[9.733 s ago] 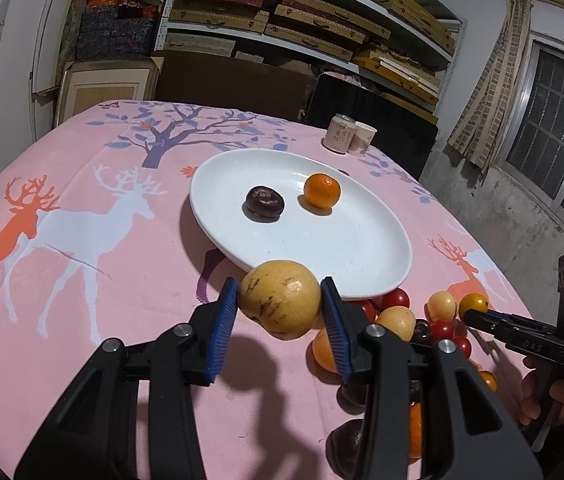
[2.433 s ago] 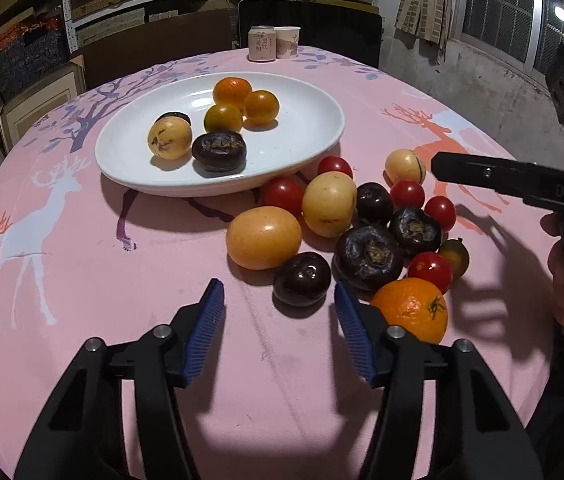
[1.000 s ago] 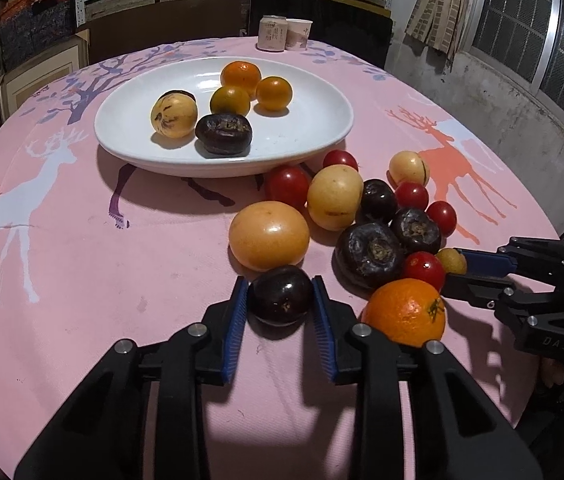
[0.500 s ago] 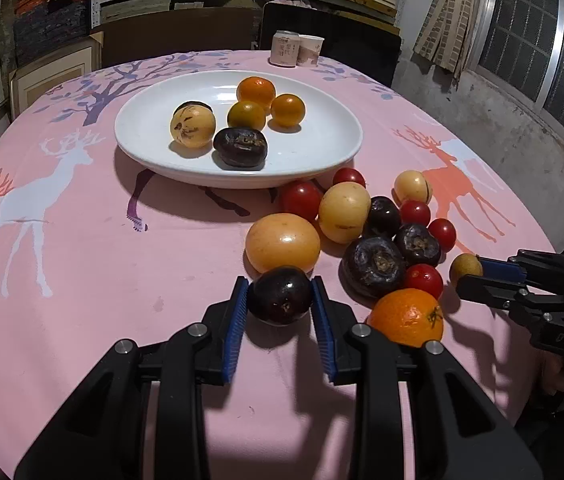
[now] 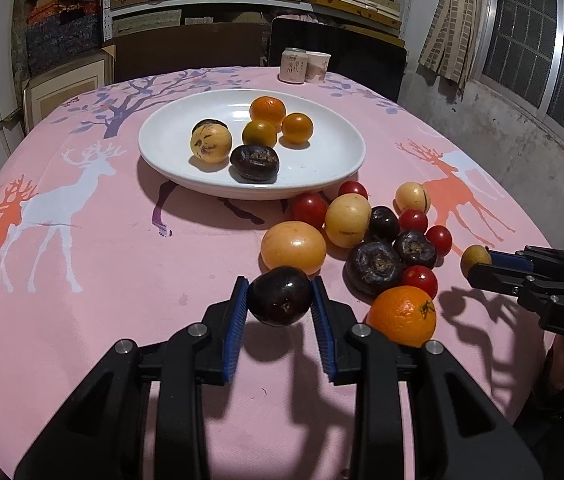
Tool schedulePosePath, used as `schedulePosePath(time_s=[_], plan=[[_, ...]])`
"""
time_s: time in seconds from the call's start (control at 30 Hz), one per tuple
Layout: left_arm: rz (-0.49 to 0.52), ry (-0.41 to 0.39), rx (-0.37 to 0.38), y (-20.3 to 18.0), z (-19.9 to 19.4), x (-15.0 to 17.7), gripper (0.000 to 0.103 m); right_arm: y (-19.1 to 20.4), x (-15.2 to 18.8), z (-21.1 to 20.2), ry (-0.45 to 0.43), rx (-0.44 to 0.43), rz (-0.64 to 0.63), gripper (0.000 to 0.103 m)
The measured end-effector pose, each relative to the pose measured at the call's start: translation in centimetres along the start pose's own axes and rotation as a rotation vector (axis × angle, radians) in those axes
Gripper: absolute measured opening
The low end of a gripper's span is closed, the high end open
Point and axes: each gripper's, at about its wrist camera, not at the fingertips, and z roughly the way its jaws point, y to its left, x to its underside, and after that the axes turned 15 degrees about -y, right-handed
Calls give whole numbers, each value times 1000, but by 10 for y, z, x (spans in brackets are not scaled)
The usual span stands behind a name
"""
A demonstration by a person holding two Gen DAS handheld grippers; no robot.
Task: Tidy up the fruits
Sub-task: 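Lift both held fruits toward the white plate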
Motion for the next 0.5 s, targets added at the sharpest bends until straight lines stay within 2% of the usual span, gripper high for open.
schedulePosePath(time_s=[0.3, 0.5], plan=[[8, -98, -30, 14, -27, -32, 31, 1, -29, -9, -52, -1, -12, 27], [22, -122, -36, 25, -11, -71, 31, 0, -74, 0, -98, 4, -44, 27]])
